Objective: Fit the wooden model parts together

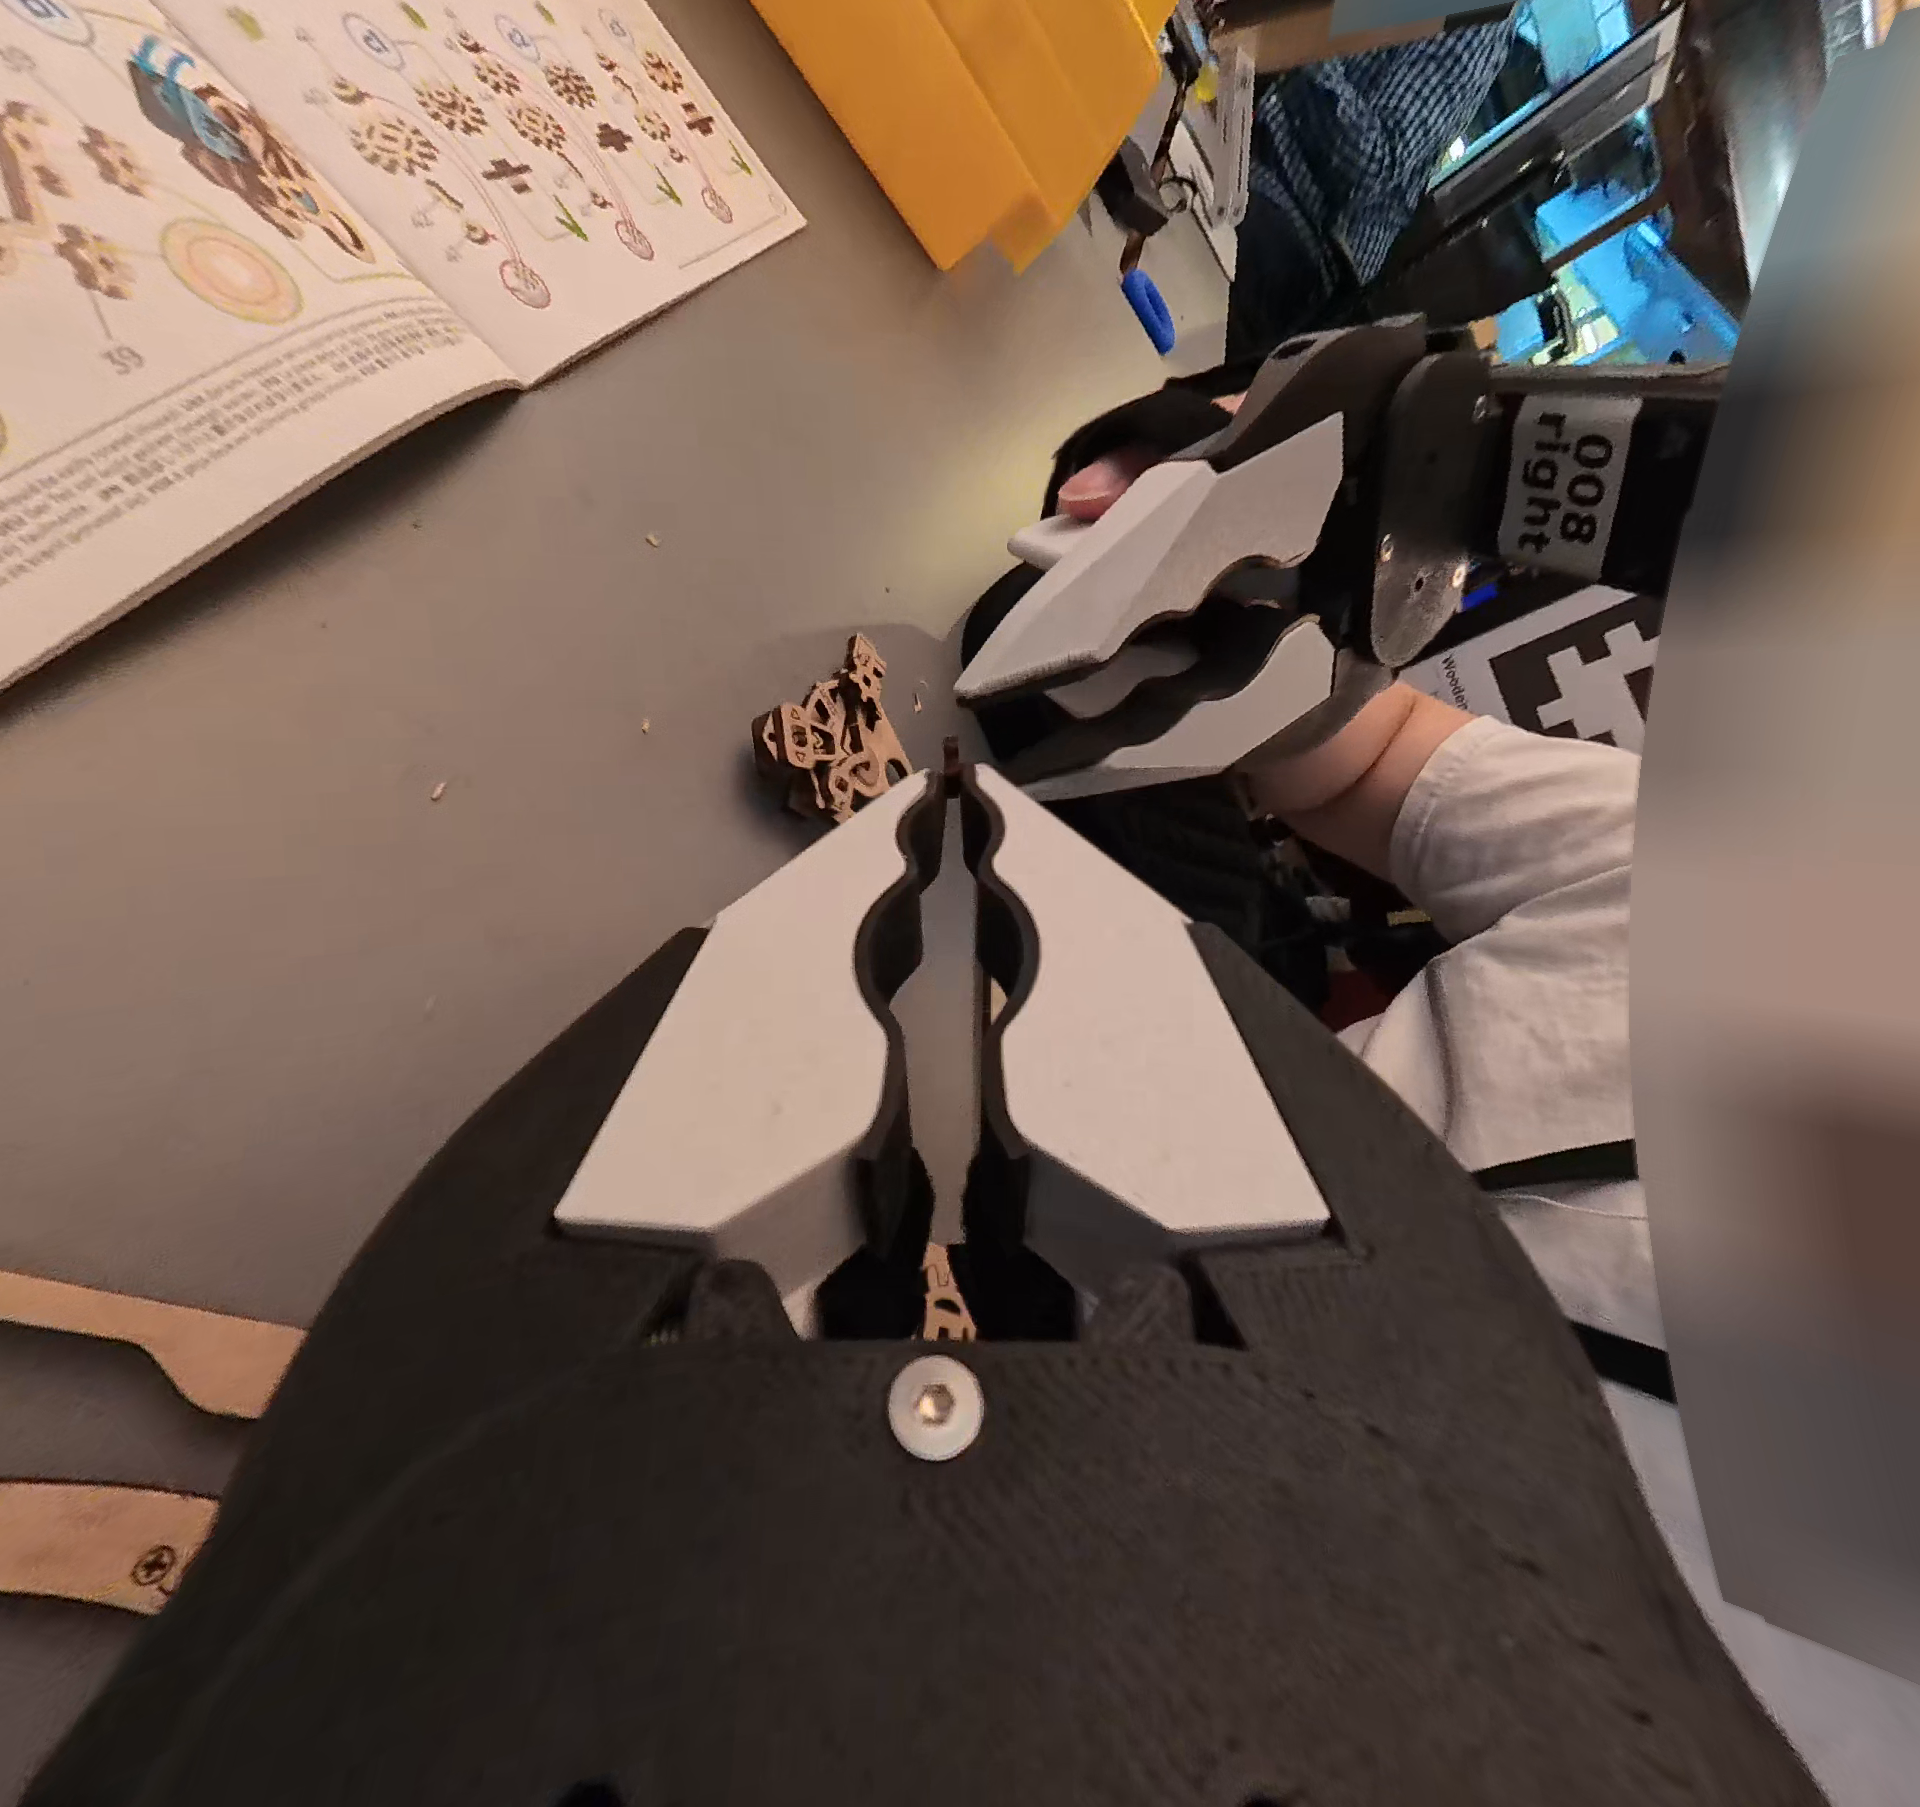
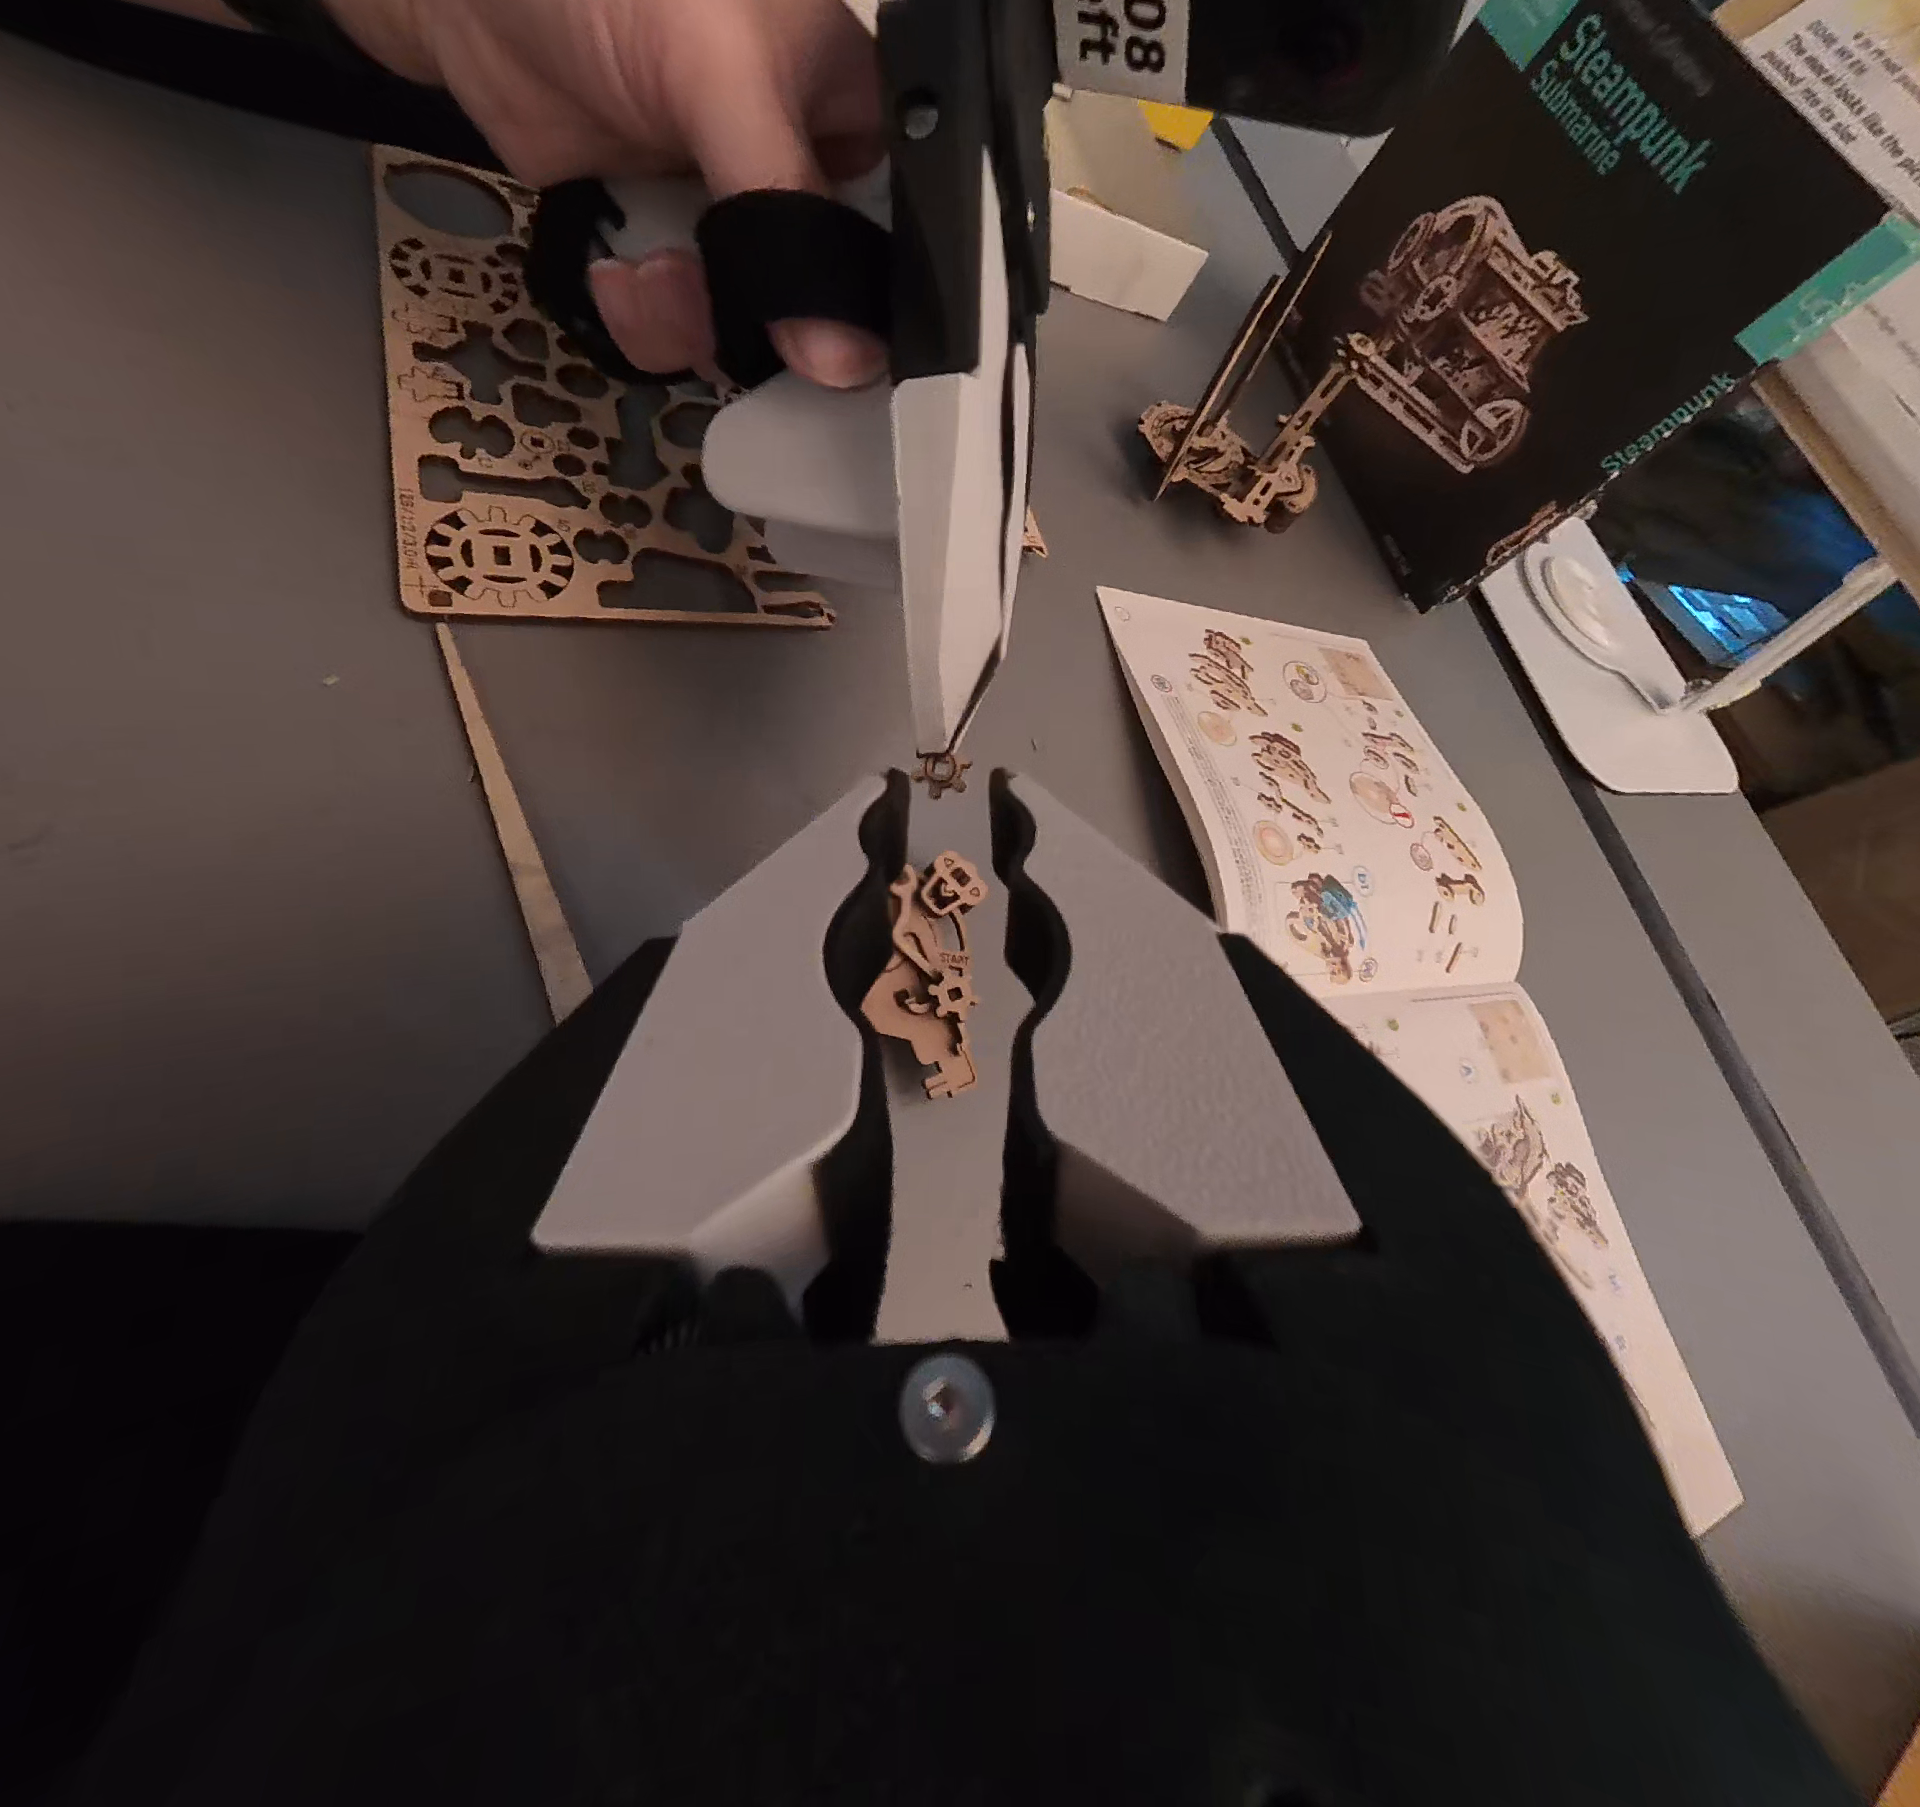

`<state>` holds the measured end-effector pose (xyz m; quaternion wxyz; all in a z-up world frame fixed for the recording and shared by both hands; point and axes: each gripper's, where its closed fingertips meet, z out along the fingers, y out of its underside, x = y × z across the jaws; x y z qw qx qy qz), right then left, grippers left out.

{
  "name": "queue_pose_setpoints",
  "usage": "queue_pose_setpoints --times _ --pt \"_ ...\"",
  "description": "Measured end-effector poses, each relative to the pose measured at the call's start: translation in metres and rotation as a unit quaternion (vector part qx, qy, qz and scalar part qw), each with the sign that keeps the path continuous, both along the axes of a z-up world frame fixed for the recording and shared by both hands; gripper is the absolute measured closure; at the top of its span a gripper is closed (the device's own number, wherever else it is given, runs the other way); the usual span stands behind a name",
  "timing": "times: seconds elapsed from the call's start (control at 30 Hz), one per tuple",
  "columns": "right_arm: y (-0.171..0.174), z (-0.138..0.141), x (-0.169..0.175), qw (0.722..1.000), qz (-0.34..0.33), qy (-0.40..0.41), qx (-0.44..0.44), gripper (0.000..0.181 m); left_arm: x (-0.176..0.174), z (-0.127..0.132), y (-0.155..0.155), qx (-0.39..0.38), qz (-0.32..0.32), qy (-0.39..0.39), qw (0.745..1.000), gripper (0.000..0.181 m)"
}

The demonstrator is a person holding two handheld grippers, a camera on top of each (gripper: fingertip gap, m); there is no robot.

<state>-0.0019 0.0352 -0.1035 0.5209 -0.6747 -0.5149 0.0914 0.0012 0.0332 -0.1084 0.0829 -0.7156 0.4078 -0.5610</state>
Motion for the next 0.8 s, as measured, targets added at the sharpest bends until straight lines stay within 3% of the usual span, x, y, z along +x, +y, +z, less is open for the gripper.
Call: queue_pose_setpoints --times 0.4,0.8 --pt "0.016 -0.003 0.003 0.996 -0.084 0.02 -0.034 0.165 0.003 0.006 0.009 -0.009 0.037 -0.023 0.999 0.18" --pt "0.02 0.021 0.018 0.997 -0.075 0.014 -0.008 0.174 0.012 0.031 0.017 -0.022 0.055 -0.086 0.994 0.181"
